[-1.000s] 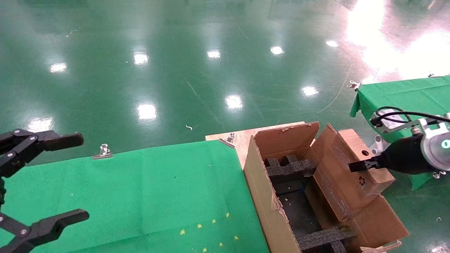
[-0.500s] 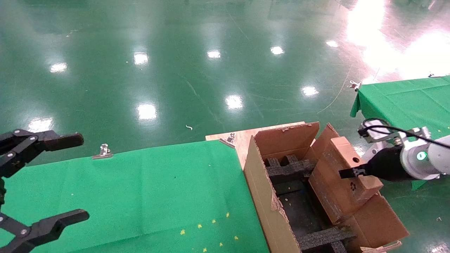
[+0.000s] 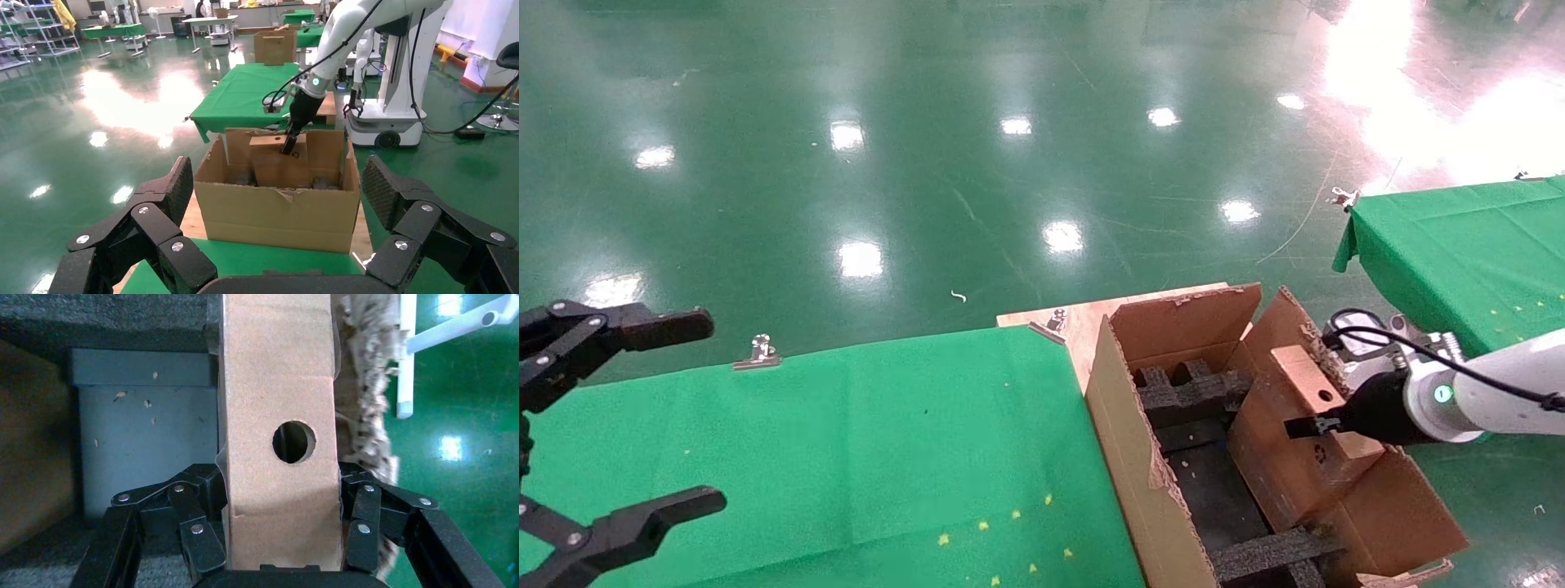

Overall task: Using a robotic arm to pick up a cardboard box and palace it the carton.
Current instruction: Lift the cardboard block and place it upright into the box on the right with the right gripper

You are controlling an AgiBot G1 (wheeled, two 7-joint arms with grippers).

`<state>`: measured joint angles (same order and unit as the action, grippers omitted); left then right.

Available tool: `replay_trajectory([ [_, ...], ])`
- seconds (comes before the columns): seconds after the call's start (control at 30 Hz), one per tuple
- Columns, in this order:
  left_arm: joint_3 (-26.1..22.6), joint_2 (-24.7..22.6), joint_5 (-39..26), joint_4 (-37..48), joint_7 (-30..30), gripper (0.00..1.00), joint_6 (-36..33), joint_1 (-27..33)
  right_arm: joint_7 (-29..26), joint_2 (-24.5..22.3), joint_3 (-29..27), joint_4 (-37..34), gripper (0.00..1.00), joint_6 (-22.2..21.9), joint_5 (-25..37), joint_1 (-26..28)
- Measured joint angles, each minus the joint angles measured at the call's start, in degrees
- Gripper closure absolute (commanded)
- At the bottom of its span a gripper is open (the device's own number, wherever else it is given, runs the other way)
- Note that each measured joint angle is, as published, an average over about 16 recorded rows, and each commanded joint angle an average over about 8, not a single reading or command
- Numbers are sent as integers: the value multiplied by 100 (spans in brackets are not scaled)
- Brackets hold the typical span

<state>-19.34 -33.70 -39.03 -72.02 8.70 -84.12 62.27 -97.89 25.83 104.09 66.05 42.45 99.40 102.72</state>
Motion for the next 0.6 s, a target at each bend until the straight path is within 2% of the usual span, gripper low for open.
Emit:
replay_trajectory([
  [0.3,-1,0,0,0,0,0,0,0,478,410,27,-689,100,-267,-437,-444],
  [0.6,-1,0,1,0,-1,0,0,0,1112,765,-24,-1332,100,-262,-942,-759],
])
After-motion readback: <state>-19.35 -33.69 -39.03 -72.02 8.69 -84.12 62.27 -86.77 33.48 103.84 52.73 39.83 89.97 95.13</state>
